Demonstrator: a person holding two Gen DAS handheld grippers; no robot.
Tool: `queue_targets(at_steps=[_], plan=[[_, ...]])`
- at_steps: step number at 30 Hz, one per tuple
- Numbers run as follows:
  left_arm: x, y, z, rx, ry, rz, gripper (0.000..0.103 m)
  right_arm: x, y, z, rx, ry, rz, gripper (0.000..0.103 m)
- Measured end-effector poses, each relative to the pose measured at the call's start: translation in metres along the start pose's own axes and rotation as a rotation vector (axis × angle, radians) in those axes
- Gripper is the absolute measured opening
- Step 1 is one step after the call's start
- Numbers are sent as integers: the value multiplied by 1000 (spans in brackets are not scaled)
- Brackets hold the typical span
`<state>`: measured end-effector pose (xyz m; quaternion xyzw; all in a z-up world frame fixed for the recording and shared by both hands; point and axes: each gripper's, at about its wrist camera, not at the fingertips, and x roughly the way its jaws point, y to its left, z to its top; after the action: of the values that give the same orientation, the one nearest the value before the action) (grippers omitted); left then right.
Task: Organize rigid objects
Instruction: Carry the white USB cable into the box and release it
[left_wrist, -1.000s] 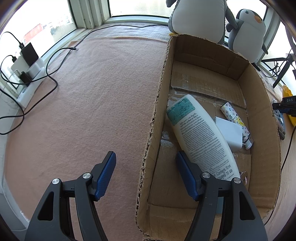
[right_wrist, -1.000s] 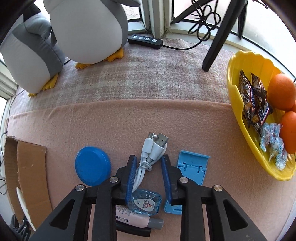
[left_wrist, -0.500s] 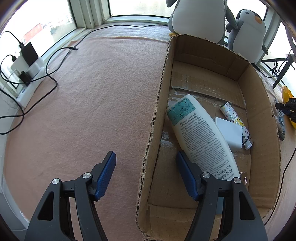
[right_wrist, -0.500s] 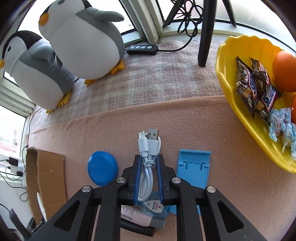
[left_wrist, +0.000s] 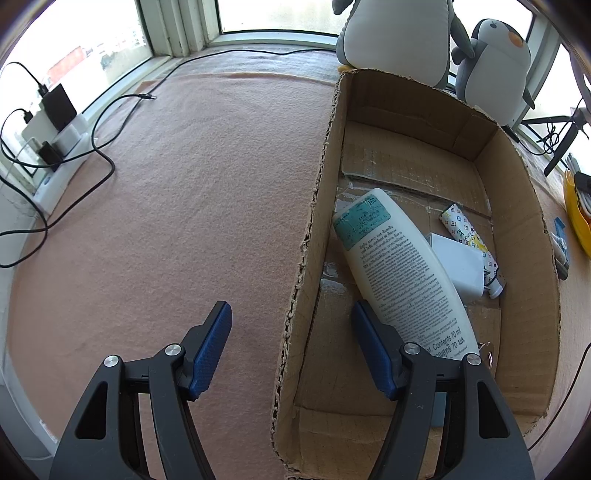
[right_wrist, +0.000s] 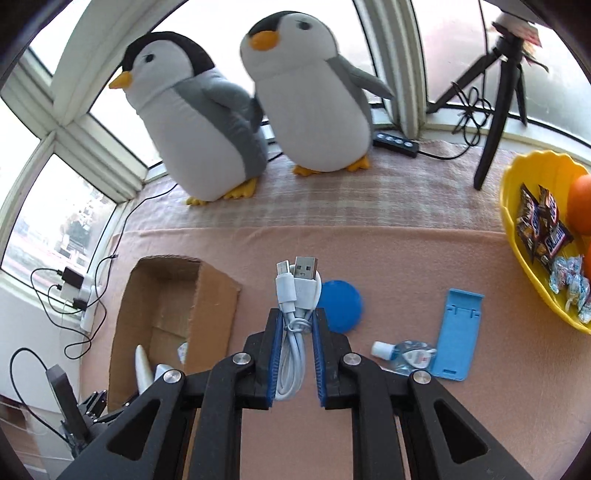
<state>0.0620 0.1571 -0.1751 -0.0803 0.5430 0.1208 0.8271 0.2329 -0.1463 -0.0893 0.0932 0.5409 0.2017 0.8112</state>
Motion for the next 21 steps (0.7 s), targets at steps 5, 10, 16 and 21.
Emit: queue_targets(at_steps=[5,10,16,21], plan=[[-1,0,-1,-1,-4,1,69,4,54,-7,-106,17,46,14],[-1,-1,-2,1,-7,1,69,22,91,-16,-172,48,71,14],[-2,-3,-2,1,-8,2,69,42,122,-25,-225,75,77,14],[-2,-2,-2,3,-8,3,69,55,142,-34,-267,92,74,14]])
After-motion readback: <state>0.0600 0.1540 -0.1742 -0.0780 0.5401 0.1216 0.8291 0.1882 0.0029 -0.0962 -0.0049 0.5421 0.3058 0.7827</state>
